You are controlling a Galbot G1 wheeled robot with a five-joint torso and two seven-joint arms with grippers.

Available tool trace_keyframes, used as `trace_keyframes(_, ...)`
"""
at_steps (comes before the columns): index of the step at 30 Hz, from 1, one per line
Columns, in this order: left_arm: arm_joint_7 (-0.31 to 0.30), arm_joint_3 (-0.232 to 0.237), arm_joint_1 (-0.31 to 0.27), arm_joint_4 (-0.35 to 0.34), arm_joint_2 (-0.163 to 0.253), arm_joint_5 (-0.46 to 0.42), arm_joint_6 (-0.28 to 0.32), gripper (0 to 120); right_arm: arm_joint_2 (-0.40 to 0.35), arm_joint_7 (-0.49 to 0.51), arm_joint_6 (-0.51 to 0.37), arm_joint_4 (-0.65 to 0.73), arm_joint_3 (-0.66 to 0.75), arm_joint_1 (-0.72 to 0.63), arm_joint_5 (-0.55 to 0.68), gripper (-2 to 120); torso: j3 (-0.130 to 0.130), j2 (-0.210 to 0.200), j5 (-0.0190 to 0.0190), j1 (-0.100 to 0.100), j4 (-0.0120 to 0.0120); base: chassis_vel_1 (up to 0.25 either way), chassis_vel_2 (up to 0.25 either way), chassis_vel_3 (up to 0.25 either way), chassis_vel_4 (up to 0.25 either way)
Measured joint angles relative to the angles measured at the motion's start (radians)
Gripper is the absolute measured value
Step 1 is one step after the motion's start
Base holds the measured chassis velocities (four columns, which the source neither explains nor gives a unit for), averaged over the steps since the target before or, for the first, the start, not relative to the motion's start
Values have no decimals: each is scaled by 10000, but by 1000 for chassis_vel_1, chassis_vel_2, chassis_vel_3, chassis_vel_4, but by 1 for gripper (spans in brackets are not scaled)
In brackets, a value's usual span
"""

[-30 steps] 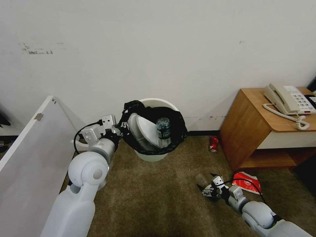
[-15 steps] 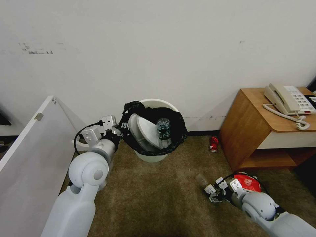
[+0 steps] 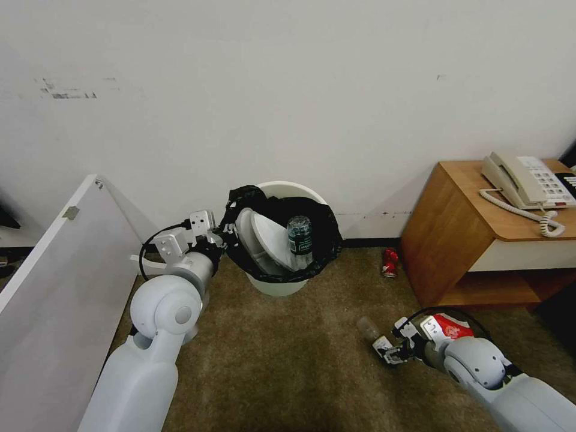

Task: Pick up the trash bin, then pick up the garbage from the floor and place it into the trash bin.

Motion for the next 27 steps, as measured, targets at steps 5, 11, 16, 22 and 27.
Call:
trace_keyframes(5, 30, 7, -19, 59, -8, 32, -8, 4, 262, -1, 238, -482, -316, 414, 174, 99, 0, 0, 1, 0, 1, 0, 0, 0, 0)
trace_keyframes(11, 41, -8, 2, 60, -3, 45, -16, 4, 567, 1, 544, -1063, -713, 858, 177, 99, 0, 0, 0, 0, 1, 0, 0, 0, 0)
trace_keyframes(16, 45, -24, 30, 61, -5, 61, -25, 4, 867, -10, 833, -1754, -953, 1157, 2, 99, 0, 0, 0, 0, -1, 0, 0, 0, 0)
trace_keyframes(22, 59, -33, 100, 60, -9, 92, -34, 4, 1163, -67, 1215, -2388, -1096, 1405, -201, 98, 0, 0, 0, 0, 1, 0, 0, 0, 0)
trace_keyframes(27, 64, -46, 122, 51, -1, 97, -38, 4, 1306, -89, 1330, -2648, -1155, 1509, -303, 98, 0, 0, 0, 0, 0, 0, 0, 0, 0)
